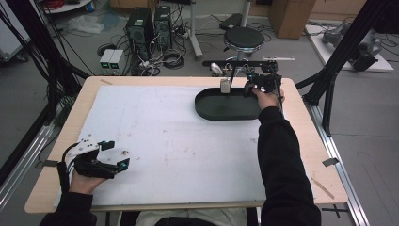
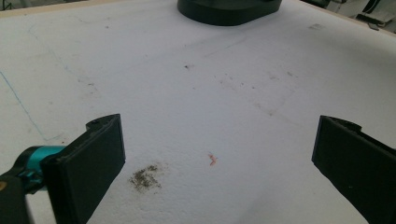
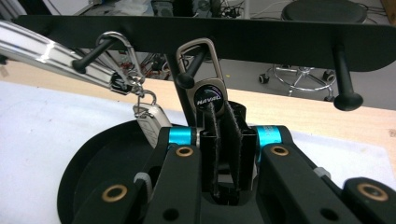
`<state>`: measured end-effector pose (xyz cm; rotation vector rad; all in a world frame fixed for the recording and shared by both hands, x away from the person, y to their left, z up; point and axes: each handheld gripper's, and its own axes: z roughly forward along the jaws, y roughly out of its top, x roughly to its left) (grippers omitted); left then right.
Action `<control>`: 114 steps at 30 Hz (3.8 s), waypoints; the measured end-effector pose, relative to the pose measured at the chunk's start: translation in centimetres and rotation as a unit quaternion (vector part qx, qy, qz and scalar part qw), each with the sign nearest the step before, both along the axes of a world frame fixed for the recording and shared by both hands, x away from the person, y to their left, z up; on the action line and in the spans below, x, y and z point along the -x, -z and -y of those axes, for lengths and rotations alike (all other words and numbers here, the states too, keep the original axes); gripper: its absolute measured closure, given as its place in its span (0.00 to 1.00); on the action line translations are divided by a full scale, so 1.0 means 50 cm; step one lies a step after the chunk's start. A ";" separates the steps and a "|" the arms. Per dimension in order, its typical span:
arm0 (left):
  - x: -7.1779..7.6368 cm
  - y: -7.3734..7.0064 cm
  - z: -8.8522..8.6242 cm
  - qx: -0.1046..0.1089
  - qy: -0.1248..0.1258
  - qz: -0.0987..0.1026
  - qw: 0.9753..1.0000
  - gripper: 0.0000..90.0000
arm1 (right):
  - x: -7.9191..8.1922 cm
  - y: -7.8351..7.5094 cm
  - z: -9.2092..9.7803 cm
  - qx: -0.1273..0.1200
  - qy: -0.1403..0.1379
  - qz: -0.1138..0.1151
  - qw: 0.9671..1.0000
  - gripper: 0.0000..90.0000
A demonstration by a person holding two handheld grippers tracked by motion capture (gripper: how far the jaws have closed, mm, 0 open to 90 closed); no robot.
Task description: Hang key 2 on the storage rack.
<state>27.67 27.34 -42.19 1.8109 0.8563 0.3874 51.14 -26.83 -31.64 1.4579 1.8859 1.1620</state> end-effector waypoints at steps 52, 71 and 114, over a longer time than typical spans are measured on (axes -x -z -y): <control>0.003 -0.003 -0.003 0.011 -0.005 0.002 1.000 0.03 | 0.201 0.050 0.026 -0.017 -0.094 0.022 0.995 0.01; 0.006 -0.002 -0.005 0.014 -0.006 0.002 1.000 0.03 | 0.248 0.088 0.043 -0.024 -0.100 0.022 0.994 0.01; 0.014 -0.002 -0.011 0.021 -0.018 -0.003 1.000 0.03 | 0.404 0.197 0.136 -0.040 -0.117 0.060 0.991 0.01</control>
